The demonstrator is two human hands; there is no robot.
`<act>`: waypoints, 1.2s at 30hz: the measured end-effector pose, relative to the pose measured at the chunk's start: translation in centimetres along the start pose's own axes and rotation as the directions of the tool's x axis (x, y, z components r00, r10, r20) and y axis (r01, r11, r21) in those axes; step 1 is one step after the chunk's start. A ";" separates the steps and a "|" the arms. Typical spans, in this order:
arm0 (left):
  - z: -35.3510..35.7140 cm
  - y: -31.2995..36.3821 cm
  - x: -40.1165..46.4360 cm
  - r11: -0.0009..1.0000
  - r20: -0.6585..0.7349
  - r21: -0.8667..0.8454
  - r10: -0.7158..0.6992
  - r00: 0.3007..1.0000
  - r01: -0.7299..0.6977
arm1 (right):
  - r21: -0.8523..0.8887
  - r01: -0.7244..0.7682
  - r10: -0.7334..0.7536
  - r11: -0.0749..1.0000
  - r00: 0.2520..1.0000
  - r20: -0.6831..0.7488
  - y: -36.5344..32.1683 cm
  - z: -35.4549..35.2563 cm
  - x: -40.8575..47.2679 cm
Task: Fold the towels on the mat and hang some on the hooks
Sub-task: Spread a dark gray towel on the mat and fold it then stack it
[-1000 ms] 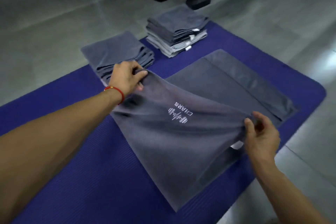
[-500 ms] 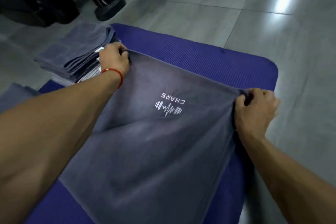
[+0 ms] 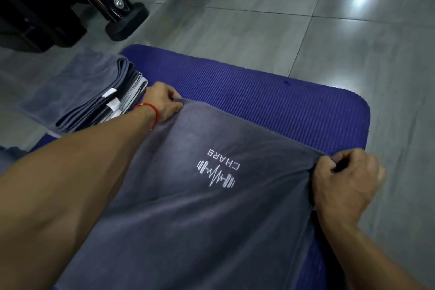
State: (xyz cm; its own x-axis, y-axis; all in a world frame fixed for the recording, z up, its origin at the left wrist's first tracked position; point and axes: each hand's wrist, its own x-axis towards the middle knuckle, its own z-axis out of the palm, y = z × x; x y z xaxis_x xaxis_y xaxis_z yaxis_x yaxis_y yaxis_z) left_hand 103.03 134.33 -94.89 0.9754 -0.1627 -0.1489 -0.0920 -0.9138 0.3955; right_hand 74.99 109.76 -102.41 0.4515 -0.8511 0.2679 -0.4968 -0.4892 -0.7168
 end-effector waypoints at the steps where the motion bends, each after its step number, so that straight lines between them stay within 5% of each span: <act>1: -0.3 -0.1 -0.1 1.000 0.030 -0.004 0.003 1.000 -0.003 | 0.005 0.005 -0.005 1.000 1.000 0.014 -0.1 0.0 0.0; 9: -4.0 0.1 -4.5 0.988 -0.040 -0.045 0.145 0.989 -0.147 | -0.046 0.008 -0.006 0.999 0.999 0.048 -0.3 0.3 0.3; 18: -11.0 -3.2 -15.3 0.961 -0.124 0.021 0.276 0.953 -0.276 | -0.251 0.177 -0.034 0.952 0.872 0.487 -0.6 -4.1 0.9; 25: -16.4 -6.8 -22.4 0.924 -0.186 0.097 0.383 0.905 -0.371 | -0.096 0.259 -0.191 0.961 0.874 0.446 -4.6 -8.4 1.5; 29: -21.5 -10.7 -26.3 0.963 -0.273 0.040 0.267 0.924 -0.266 | 0.101 0.422 -0.419 0.901 0.785 0.456 -11.3 -11.9 2.6; 36: -29.2 -16.6 -35.5 0.891 -0.432 -0.436 -0.089 0.897 -0.122 | 0.358 0.502 -0.617 0.787 0.633 0.468 -28.1 -17.4 2.1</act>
State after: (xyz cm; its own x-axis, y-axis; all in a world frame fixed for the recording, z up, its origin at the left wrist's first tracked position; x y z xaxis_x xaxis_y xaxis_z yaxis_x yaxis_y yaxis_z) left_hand 75.80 166.15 -69.68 0.9701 0.0959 0.2231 -0.1137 -0.6324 0.7662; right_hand 77.05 118.39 -70.52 0.9390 -0.1481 0.3103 0.1007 -0.7445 -0.6600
